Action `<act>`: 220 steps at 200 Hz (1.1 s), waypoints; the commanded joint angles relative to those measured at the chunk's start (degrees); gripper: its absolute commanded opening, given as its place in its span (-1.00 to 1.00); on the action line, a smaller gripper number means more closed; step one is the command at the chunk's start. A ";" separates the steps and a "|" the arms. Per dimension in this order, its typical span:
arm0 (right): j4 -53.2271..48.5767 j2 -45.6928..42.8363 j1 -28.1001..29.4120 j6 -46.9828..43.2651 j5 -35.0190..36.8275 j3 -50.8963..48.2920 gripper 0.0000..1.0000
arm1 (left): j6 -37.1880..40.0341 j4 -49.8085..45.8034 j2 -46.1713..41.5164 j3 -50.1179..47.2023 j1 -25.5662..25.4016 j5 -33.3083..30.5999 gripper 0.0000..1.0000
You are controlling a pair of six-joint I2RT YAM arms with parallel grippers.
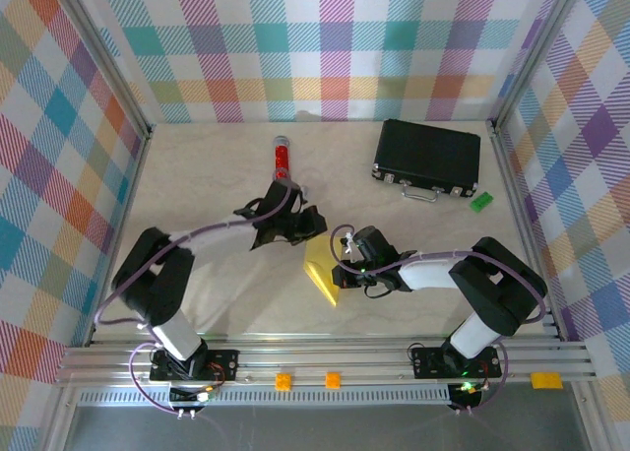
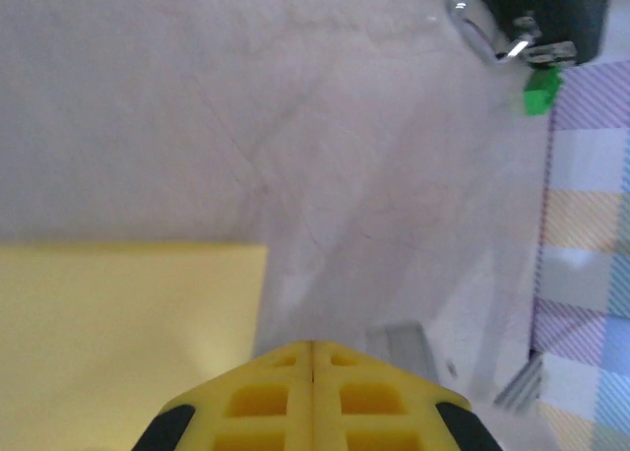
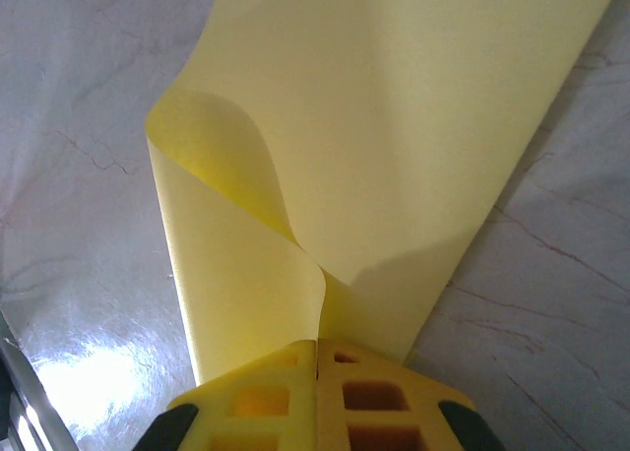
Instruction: Fold a paper plane with a square sheet of paper (pick it up from the middle)
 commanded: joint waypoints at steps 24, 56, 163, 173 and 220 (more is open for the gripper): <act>-3.40 -0.13 -0.20 -1.91 -0.56 1.04 -0.94 | 8.59 -10.95 9.68 5.16 0.18 4.39 -1.00; -3.89 -0.15 -0.20 -2.78 -1.41 2.17 -0.94 | 9.03 -10.97 12.01 4.22 0.20 4.43 -1.00; -5.04 1.69 -0.16 -3.61 -2.61 4.27 -0.93 | 9.31 -11.05 11.92 1.93 0.18 2.83 -1.00; -5.06 1.62 -0.20 -3.48 -2.43 3.93 -0.93 | 9.31 -11.14 11.76 1.95 0.18 2.83 -1.00; -4.59 0.60 -0.20 -3.07 -2.92 2.58 -0.93 | 9.32 -11.36 11.11 2.13 0.18 2.77 -1.00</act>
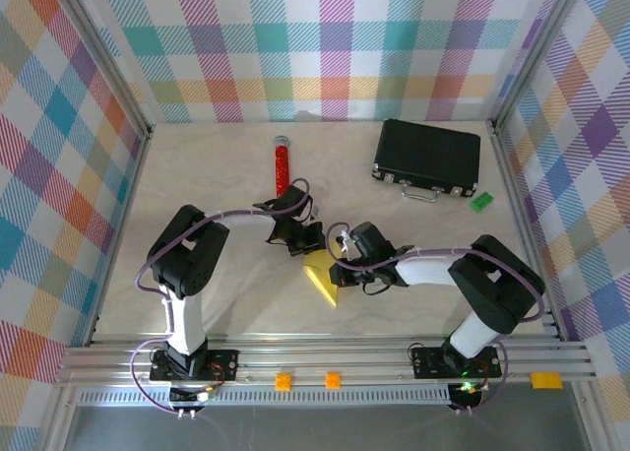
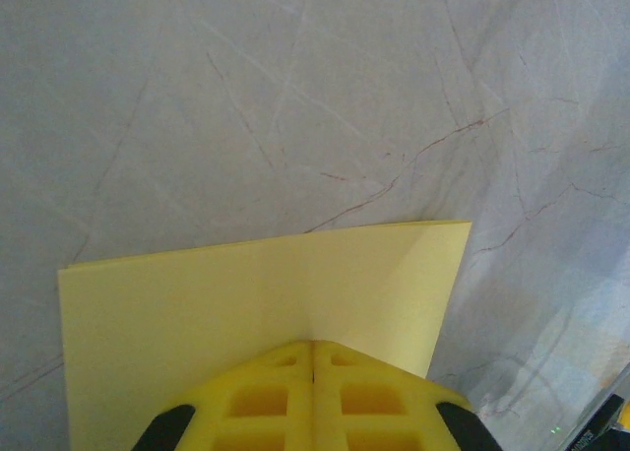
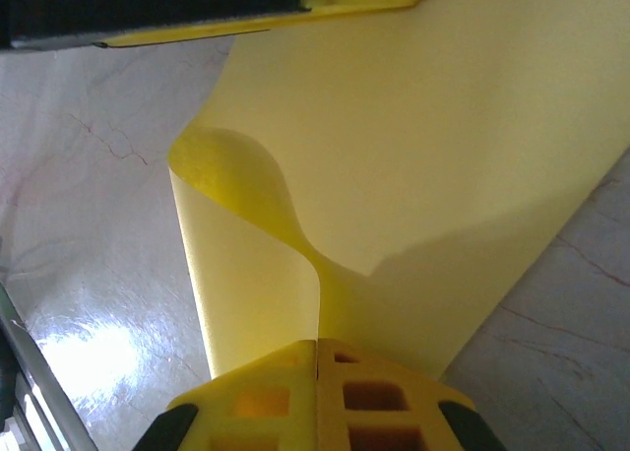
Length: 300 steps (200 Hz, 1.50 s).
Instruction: Fold a paper plane with a square sheet of paper (pick it up from the middle)
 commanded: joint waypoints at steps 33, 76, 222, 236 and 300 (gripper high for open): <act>0.34 0.12 -0.20 0.13 -2.54 -0.75 -0.93 | 1.41 -3.80 -0.89 -1.48 -0.17 -0.84 -1.00; -0.38 -0.14 -0.20 0.44 -2.22 -0.83 -0.93 | 1.49 -3.83 -0.88 -1.43 -0.17 -0.93 -1.00; -1.32 0.51 -0.17 -0.67 -0.57 0.80 -0.93 | 1.19 -2.79 -1.14 -2.71 -0.17 -0.99 -1.00; -1.42 0.81 -0.20 -0.76 -0.57 1.03 -0.93 | 1.07 -2.57 -1.23 -2.97 -0.18 -0.99 -1.00; -1.10 1.90 -0.20 -0.84 -0.50 1.36 -0.93 | 0.89 -2.05 -1.15 -3.45 -0.17 -0.73 -1.00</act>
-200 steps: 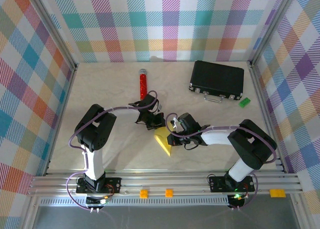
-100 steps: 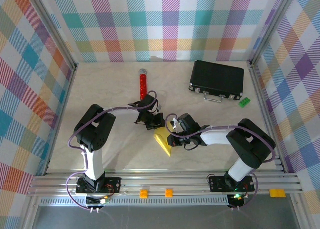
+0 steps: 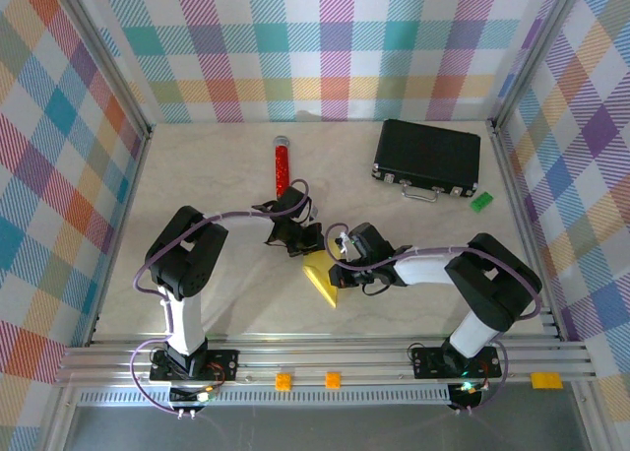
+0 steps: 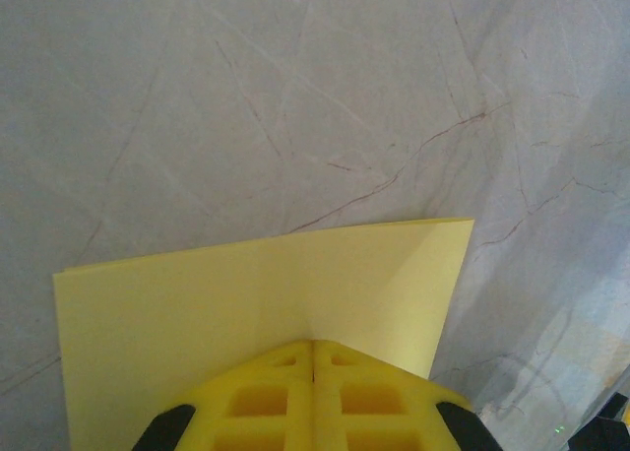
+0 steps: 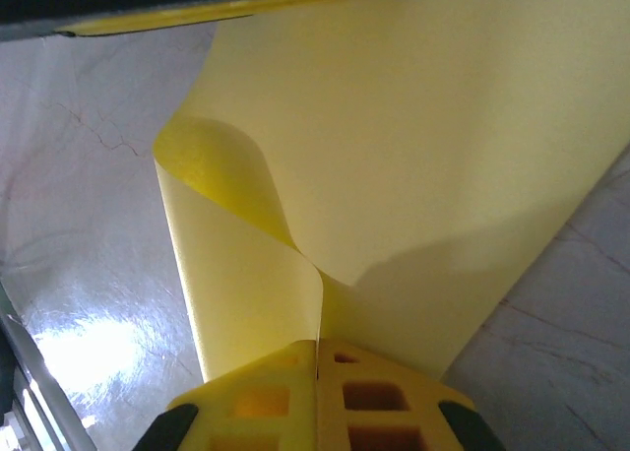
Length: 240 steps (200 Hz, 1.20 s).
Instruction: Fold a paper plane with a square sheet of paper (pick it up from the middle)
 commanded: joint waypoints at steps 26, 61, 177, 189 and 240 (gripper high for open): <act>-1.11 0.61 -0.20 -0.85 0.31 0.84 -0.93 | 0.66 -3.33 -0.26 -1.97 -0.17 -0.55 -1.00; -0.79 0.70 -0.20 -0.59 0.37 -0.30 -0.93 | 0.64 -3.40 -0.33 -1.79 -0.17 -0.47 -1.00; 0.64 1.85 -0.16 0.78 0.97 -2.39 -0.94 | -2.07 1.67 -12.48 -1.92 -0.17 -3.65 -0.80; 0.68 1.57 -0.20 0.65 1.09 -2.59 -0.94 | -4.40 4.48 -15.63 -6.04 -0.17 -3.45 -0.85; 0.53 1.42 -0.20 0.69 1.01 -2.66 -0.94 | -19.48 22.97 -25.91 -25.31 -1.35 1.14 -1.00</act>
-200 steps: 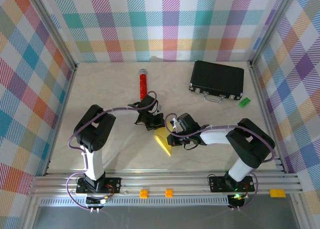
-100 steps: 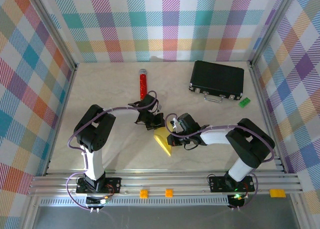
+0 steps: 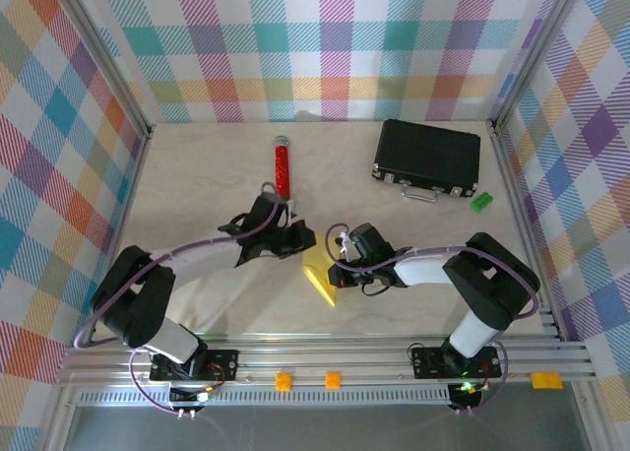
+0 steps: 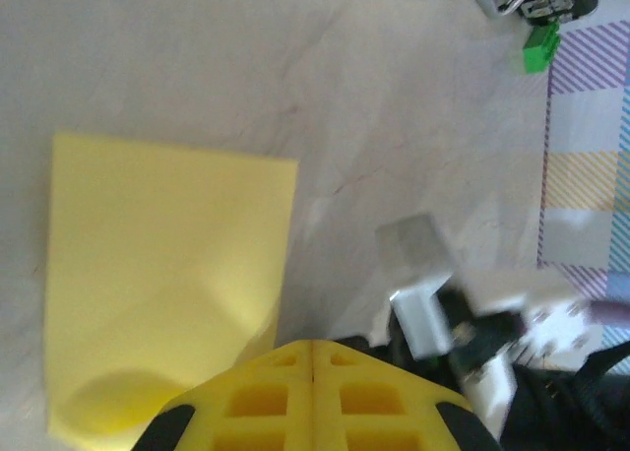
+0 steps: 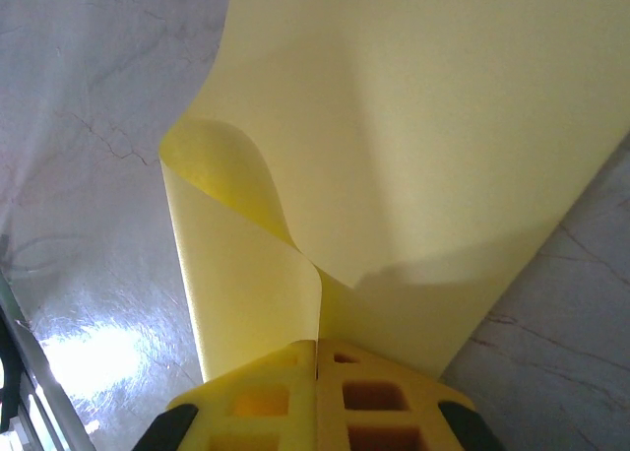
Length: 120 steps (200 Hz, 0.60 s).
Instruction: Fold a paper plane with a square sheet of paper (pick it up from the middle)
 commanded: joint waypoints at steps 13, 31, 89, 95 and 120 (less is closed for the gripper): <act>-2.82 0.37 -0.20 0.32 1.36 -1.62 -0.94 | -12.66 14.26 -2.53 -9.99 -2.12 2.80 -1.00; -2.83 -0.05 -0.20 0.44 1.69 -1.97 -0.94 | -13.88 15.61 -2.28 -11.58 -3.46 2.19 -1.00; -2.80 0.24 -0.20 0.58 1.91 -1.93 -0.94 | -14.45 16.40 1.50 -11.80 -5.69 1.71 -1.00; -2.80 0.32 -0.20 0.62 1.83 -1.98 -0.94 | -14.65 16.67 2.00 -12.07 -5.79 1.35 -1.00; -2.98 0.37 -0.16 0.60 1.91 -1.99 -0.94 | -15.14 18.06 4.68 -12.78 -6.10 1.28 -1.00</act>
